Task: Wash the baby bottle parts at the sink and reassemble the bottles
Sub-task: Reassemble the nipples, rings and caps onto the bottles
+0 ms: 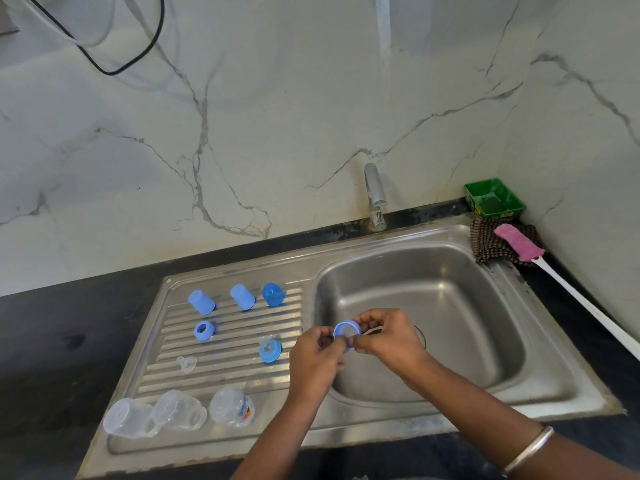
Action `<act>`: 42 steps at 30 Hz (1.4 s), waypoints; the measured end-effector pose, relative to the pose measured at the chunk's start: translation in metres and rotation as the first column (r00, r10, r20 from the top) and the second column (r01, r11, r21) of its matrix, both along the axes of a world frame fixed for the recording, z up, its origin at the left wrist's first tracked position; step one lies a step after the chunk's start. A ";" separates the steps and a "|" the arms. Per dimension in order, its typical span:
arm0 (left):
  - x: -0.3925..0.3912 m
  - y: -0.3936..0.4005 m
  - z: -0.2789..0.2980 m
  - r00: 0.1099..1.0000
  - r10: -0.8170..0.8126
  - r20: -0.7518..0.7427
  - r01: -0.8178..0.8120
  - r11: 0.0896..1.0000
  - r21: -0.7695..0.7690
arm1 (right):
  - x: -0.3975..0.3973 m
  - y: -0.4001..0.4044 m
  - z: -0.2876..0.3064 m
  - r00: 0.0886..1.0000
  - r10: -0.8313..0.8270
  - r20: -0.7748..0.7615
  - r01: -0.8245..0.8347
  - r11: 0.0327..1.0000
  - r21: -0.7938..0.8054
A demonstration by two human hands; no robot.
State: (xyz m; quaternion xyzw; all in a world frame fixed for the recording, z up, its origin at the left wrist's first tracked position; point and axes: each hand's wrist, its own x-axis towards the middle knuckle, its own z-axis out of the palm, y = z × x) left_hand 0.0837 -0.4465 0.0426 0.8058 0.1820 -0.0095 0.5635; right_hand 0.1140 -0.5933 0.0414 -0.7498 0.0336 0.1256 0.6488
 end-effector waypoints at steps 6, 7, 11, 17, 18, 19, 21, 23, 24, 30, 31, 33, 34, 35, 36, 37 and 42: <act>-0.003 0.000 -0.003 0.998 -0.070 0.003 0.070 0.995 0.068 | 0.001 0.001 -0.002 0.999 -0.007 -0.042 0.007 1.000 -0.006; -0.003 -0.001 -0.004 0.997 -0.076 0.012 0.074 0.991 0.110 | 0.001 0.001 -0.002 0.999 -0.005 -0.042 0.004 1.000 -0.012; -0.005 -0.003 -0.005 0.995 -0.098 0.001 0.097 0.985 0.146 | 0.000 0.002 -0.004 1.000 -0.011 -0.015 0.010 0.998 -0.065; -0.006 -0.001 -0.002 0.997 -0.073 0.021 0.071 0.994 0.082 | -0.003 0.002 -0.008 1.000 0.006 -0.028 -0.007 1.000 -0.022; -0.006 0.000 -0.001 0.997 -0.065 0.032 0.062 0.995 0.080 | -0.003 0.003 -0.008 1.000 0.009 -0.023 -0.010 1.000 -0.011; -0.006 0.000 0.000 0.997 -0.059 0.043 0.056 0.995 0.086 | -0.003 0.003 -0.008 1.000 0.005 -0.013 -0.005 1.000 -0.001; -0.006 0.002 0.002 0.996 -0.060 0.061 0.053 0.993 0.107 | -0.003 0.005 -0.008 1.000 -0.019 0.009 0.019 1.000 -0.005; -0.006 0.003 0.001 0.994 -0.075 0.081 0.061 0.985 0.160 | -0.002 0.006 -0.008 0.998 -0.039 0.046 0.043 0.996 -0.077; -0.006 0.003 0.001 0.992 -0.087 0.089 0.068 0.979 0.190 | -0.002 0.006 -0.008 0.997 -0.031 0.077 0.041 0.990 -0.134; -0.008 -0.002 0.003 0.989 -0.130 0.071 0.121 0.986 0.117 | -0.004 0.005 -0.004 0.983 0.000 0.182 0.043 0.971 -0.235; -0.009 -0.003 0.004 0.989 -0.134 0.056 0.128 0.988 0.088 | -0.003 0.005 -0.003 0.985 -0.020 0.169 0.057 0.974 -0.219; -0.009 -0.005 0.006 0.991 -0.131 0.038 0.129 0.990 0.065 | -0.003 0.005 -0.003 0.988 -0.039 0.152 0.071 0.974 -0.214; -0.009 -0.005 0.006 0.991 -0.128 0.037 0.125 0.990 0.064 | -0.003 0.005 -0.003 0.987 -0.033 0.155 0.068 0.972 -0.224; -0.009 -0.005 0.007 0.992 -0.120 0.040 0.118 0.991 0.063 | -0.004 0.006 -0.004 0.987 -0.019 0.159 0.056 0.971 -0.232; -0.008 -0.003 0.006 0.993 -0.113 0.041 0.110 0.992 0.057 | -0.005 0.006 -0.005 0.987 0.002 0.163 0.039 0.969 -0.244; -0.008 0.000 0.006 0.993 -0.109 0.041 0.107 0.993 0.050 | -0.006 0.006 -0.005 0.986 0.023 0.166 0.022 0.965 -0.262; -0.007 0.010 0.005 0.996 -0.082 0.040 0.080 0.995 0.053 | -0.008 0.010 -0.005 0.989 0.021 0.149 0.019 0.964 -0.265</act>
